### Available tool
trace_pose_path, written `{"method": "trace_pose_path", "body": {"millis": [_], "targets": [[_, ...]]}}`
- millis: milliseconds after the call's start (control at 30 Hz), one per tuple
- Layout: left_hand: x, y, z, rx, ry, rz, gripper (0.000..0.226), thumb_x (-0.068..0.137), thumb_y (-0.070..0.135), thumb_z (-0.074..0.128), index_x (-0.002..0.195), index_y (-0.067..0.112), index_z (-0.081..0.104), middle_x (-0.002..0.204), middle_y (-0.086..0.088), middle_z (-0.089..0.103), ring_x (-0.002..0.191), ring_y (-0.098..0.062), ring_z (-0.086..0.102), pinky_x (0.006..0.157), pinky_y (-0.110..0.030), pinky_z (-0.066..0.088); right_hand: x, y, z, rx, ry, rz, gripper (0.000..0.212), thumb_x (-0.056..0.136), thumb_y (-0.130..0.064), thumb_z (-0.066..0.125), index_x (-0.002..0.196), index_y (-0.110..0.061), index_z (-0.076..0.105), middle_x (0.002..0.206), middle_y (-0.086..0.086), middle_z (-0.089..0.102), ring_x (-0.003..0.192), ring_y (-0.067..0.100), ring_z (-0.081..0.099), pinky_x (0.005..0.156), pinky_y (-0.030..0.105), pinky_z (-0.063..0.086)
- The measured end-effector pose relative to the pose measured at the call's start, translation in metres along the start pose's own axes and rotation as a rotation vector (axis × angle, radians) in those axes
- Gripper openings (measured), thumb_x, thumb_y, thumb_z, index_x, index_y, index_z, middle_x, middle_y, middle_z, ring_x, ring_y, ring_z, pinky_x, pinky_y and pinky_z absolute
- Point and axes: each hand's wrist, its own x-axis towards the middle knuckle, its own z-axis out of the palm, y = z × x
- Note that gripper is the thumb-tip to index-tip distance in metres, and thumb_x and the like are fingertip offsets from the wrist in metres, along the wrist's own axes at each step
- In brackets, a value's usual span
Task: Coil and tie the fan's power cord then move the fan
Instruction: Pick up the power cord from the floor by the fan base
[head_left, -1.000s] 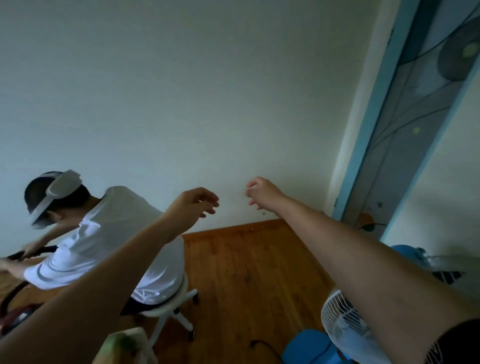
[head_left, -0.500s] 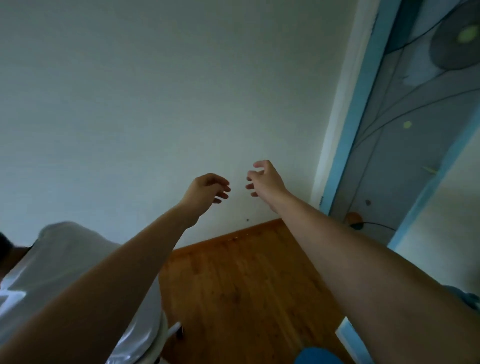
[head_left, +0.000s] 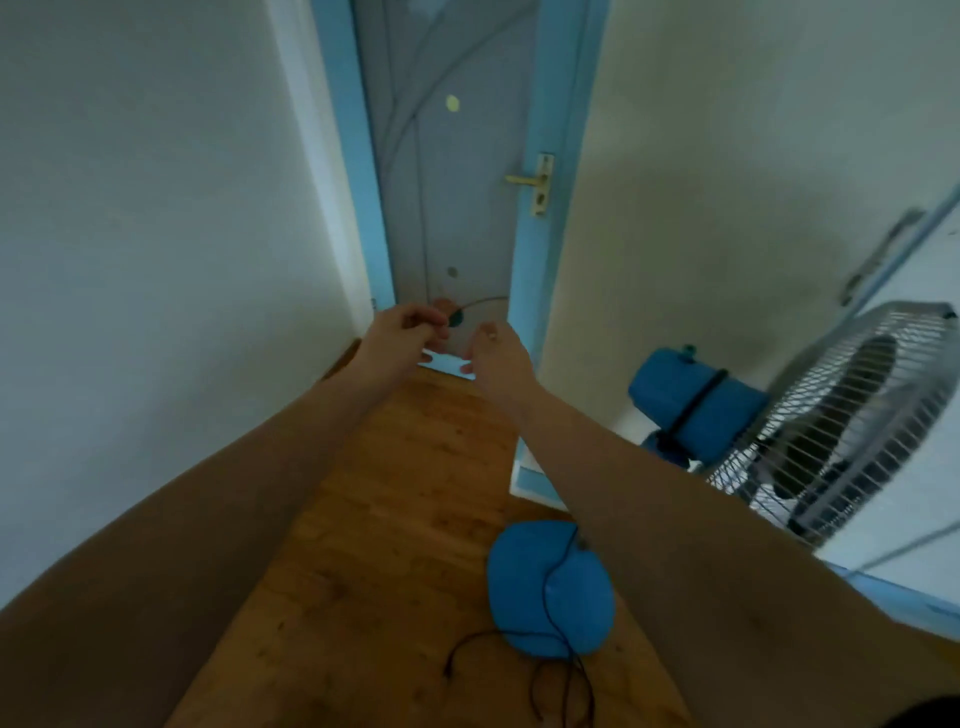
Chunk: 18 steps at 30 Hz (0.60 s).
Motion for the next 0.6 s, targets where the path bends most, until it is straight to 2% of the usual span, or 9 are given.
{"method": "trace_pose_path", "body": {"millis": [100,167,233,300,367,400,500,533,600], "targets": [[0.006,-0.026,0.03,0.003,-0.084,-0.007,0.02,0.094,0.002,0.05,0.102,0.012,0.066,0.092,0.0,0.071,0.084,-0.018,0.072,0.075,-0.029,0.059,-0.002,0.037,-0.012,-0.018,0.064,0.102,0.028,0.101,-0.024,0.044,0.122,-0.009,0.056,0.114,0.016,0.066,0.107,0.038,0.064,0.092,0.05,0.052],[0.016,-0.045,0.047,0.0,-0.125,-0.017,0.021,0.094,0.003,0.051,0.1,0.015,0.067,0.091,0.003,0.073,0.08,-0.011,0.072,0.071,-0.023,0.057,0.001,0.057,-0.013,-0.036,0.072,0.137,0.019,0.101,-0.026,0.044,0.11,-0.015,0.057,0.113,0.019,0.068,0.103,0.038,0.066,0.087,0.05,0.053],[0.023,-0.061,0.061,-0.012,-0.147,-0.045,0.024,0.092,0.001,0.051,0.095,0.017,0.068,0.089,0.003,0.073,0.073,-0.006,0.07,0.072,-0.024,0.056,0.003,0.081,-0.016,-0.091,0.033,0.157,0.017,0.103,-0.026,0.042,0.098,-0.019,0.057,0.11,0.021,0.068,0.1,0.039,0.066,0.089,0.052,0.053],[0.026,-0.08,0.076,-0.028,-0.158,-0.07,0.026,0.09,0.0,0.051,0.09,0.02,0.067,0.088,0.003,0.071,0.068,-0.002,0.069,0.071,-0.025,0.054,0.001,0.108,-0.021,-0.093,0.006,0.217,0.021,0.103,-0.024,0.041,0.086,-0.024,0.053,0.105,0.022,0.069,0.089,0.036,0.067,0.08,0.047,0.056],[0.023,-0.102,0.09,-0.023,-0.164,-0.097,0.026,0.089,0.0,0.052,0.09,0.021,0.067,0.088,0.003,0.071,0.071,-0.004,0.069,0.074,-0.027,0.056,-0.001,0.135,-0.023,-0.065,-0.034,0.285,0.019,0.103,-0.021,0.044,0.087,-0.02,0.053,0.099,0.023,0.067,0.073,0.03,0.063,0.062,0.038,0.054],[0.019,-0.112,0.097,-0.018,-0.175,-0.119,0.026,0.089,0.0,0.052,0.091,0.02,0.067,0.088,0.003,0.071,0.074,-0.007,0.07,0.076,-0.03,0.056,-0.003,0.147,-0.023,-0.056,-0.055,0.323,0.015,0.103,-0.019,0.044,0.091,-0.016,0.054,0.1,0.022,0.066,0.072,0.028,0.063,0.06,0.035,0.054],[0.009,-0.143,0.116,-0.027,-0.165,-0.173,0.025,0.089,-0.002,0.053,0.09,0.019,0.067,0.085,-0.001,0.071,0.079,-0.019,0.069,0.075,-0.035,0.054,0.003,0.179,-0.017,-0.092,-0.094,0.33,0.006,0.101,-0.018,0.047,0.102,-0.015,0.052,0.108,0.02,0.066,0.094,0.034,0.066,0.087,0.048,0.057],[0.005,-0.151,0.119,-0.03,-0.155,-0.183,0.026,0.088,-0.002,0.053,0.088,0.02,0.066,0.083,-0.001,0.07,0.079,-0.02,0.068,0.073,-0.034,0.052,0.004,0.186,-0.013,-0.077,-0.104,0.329,0.006,0.101,-0.019,0.047,0.102,-0.016,0.052,0.105,0.017,0.065,0.093,0.032,0.065,0.088,0.046,0.057],[0.001,-0.18,0.129,-0.043,-0.12,-0.205,0.025,0.088,0.0,0.054,0.086,0.022,0.067,0.081,0.0,0.07,0.078,-0.018,0.067,0.069,-0.029,0.05,0.007,0.217,0.001,0.013,-0.139,0.372,0.01,0.102,-0.02,0.047,0.1,-0.016,0.056,0.09,0.012,0.064,0.076,0.025,0.062,0.065,0.031,0.057]]}}
